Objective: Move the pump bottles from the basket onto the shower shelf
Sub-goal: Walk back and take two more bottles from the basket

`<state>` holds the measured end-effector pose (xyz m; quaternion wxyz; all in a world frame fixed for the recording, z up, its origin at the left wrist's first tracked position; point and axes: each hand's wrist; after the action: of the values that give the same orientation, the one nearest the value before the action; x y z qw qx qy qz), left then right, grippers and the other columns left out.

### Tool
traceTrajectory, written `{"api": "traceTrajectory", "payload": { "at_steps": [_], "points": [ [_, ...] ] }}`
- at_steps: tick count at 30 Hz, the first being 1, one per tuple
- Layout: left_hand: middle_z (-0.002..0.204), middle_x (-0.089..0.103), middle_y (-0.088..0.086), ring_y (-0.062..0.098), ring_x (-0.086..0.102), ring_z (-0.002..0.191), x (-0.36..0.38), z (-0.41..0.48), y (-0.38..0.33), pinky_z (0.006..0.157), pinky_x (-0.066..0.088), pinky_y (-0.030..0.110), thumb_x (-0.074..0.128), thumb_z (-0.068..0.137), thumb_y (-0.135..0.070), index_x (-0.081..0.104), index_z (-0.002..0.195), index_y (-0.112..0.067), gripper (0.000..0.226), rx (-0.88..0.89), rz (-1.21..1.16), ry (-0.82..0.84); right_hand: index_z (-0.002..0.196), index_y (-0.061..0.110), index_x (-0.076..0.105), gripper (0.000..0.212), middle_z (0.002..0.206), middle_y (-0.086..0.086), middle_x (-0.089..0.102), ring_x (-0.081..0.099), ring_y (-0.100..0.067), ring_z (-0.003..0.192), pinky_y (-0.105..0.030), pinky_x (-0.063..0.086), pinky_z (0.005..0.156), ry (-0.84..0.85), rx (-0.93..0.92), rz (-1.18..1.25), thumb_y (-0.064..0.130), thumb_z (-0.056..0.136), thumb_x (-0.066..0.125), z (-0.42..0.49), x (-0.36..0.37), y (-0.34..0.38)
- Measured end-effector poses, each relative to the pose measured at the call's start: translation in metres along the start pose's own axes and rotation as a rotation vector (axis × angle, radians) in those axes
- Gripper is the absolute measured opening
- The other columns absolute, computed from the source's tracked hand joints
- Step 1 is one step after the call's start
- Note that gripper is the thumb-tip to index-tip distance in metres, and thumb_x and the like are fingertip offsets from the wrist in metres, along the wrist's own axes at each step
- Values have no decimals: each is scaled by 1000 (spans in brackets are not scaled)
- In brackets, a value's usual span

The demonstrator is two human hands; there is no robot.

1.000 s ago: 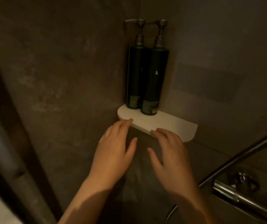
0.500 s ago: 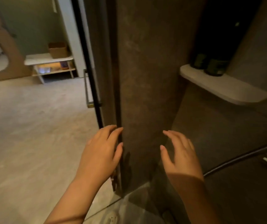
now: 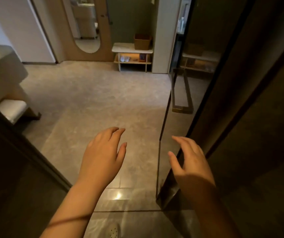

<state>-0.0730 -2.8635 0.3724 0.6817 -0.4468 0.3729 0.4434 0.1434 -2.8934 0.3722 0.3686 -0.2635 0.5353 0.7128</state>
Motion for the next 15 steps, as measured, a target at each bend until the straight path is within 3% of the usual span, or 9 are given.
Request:
{"api": "traceTrajectory", "payload": {
  "at_steps": [8, 15],
  "points": [
    [132, 52, 0, 18, 46, 120, -10, 45, 103, 94, 40, 36, 46, 94, -34, 46, 134, -23, 42, -134, -57, -21, 129, 26, 50, 38, 131, 7, 52, 46, -10, 122, -19, 31, 92, 65, -101, 8, 31, 91, 53, 85, 85, 63],
    [117, 61, 3, 20, 58, 102, -2, 110, 171, 81, 50, 36, 54, 91, -28, 56, 125, -16, 36, -86, -54, -78, 131, 21, 49, 40, 131, 4, 52, 44, -9, 123, -20, 30, 101, 97, -101, 80, 26, 92, 54, 154, 143, 84]
  ]
}}
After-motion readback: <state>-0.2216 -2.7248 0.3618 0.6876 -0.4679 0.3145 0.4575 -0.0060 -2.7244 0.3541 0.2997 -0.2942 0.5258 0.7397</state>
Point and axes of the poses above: each hand's wrist, its own z-axis towards the middle knuckle, its own x-axis out of the palm, y = z × x
